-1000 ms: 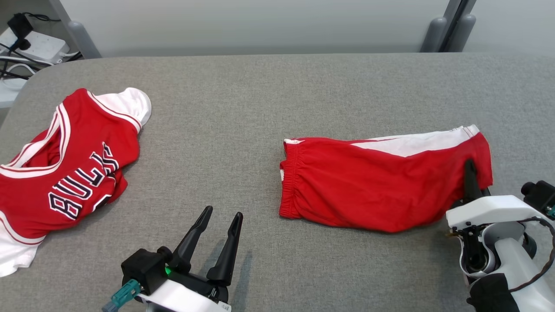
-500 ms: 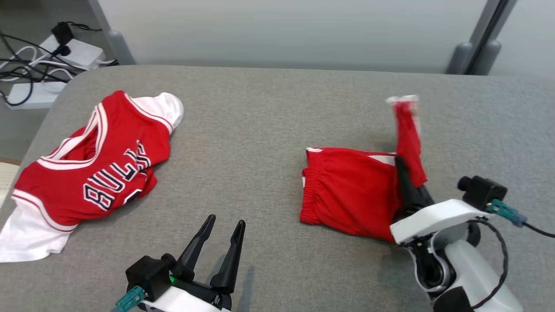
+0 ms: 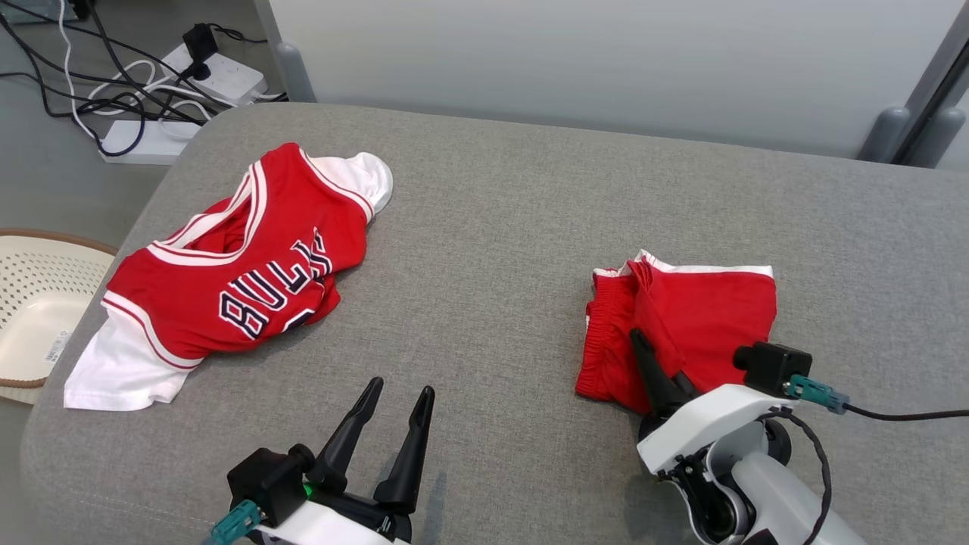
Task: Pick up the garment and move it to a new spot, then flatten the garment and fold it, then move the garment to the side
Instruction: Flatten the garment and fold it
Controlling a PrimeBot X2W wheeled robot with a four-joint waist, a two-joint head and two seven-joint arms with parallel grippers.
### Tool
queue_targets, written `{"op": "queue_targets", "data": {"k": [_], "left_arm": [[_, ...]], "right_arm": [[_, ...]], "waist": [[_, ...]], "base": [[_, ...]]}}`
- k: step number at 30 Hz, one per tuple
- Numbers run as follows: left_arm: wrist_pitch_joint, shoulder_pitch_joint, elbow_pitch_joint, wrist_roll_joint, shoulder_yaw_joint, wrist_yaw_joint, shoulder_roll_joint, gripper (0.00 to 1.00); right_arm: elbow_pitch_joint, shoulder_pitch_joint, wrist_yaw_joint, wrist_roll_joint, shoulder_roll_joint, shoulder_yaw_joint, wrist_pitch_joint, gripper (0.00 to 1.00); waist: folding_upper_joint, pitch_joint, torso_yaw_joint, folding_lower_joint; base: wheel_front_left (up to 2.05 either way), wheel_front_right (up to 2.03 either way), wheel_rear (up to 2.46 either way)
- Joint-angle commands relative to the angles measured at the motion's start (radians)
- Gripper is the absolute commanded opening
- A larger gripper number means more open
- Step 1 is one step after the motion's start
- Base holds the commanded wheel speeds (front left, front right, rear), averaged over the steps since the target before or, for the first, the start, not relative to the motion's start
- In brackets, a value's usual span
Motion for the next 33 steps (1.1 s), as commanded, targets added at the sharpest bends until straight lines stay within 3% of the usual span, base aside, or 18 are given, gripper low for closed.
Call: {"op": "queue_targets", "data": {"k": [1,2,10,14,22,23,33], "left_arm": [[-0.006,-0.019,-0.021,-0.008,0.036,-0.007,0.003,1.00],[-0.006,-0.018,-0.021,-0.008,0.037,-0.007,0.002,1.00],[-0.006,-0.008,-0.020,-0.002,0.049,-0.007,-0.002,1.00],[-0.006,-0.002,-0.024,0.004,0.063,-0.007,-0.005,1.00],[-0.006,0.004,-0.043,0.019,0.112,-0.002,-0.014,1.00],[-0.006,0.004,-0.043,0.019,0.112,-0.002,-0.014,1.00],[-0.006,0.024,-0.103,0.070,0.264,0.053,-0.030,1.00]], "right_arm": [[-0.022,-0.026,0.000,0.013,0.011,0.033,-0.004,0.89],[-0.022,-0.029,0.000,0.021,0.011,0.047,-0.004,1.00],[-0.060,-0.030,0.000,0.113,0.011,0.197,-0.004,1.00],[-0.105,-0.042,0.000,0.107,0.011,0.241,-0.004,1.00],[-0.190,-0.027,0.000,-0.210,0.011,0.067,-0.004,1.00],[-0.190,-0.027,0.000,-0.210,0.011,0.067,-0.004,1.00],[-0.290,0.119,0.000,-0.572,0.011,-0.178,-0.004,1.00]], "waist": [[-0.0001,-0.002,0.008,0.0001],[-0.0001,-0.003,0.011,0.0001],[-0.0001,-0.014,0.009,0.0001],[-0.0001,-0.020,-0.012,0.0001],[-0.0001,-0.025,-0.074,0.0001],[-0.0001,-0.025,-0.074,0.0001],[-0.0001,-0.047,-0.169,0.0001]], "base": [[0.00,0.00,0.00],[0.00,0.00,0.00],[0.00,0.00,0.00],[0.00,0.00,0.00],[0.00,0.00,0.00],[0.00,0.00,0.00],[0.00,0.00,0.00]]}}
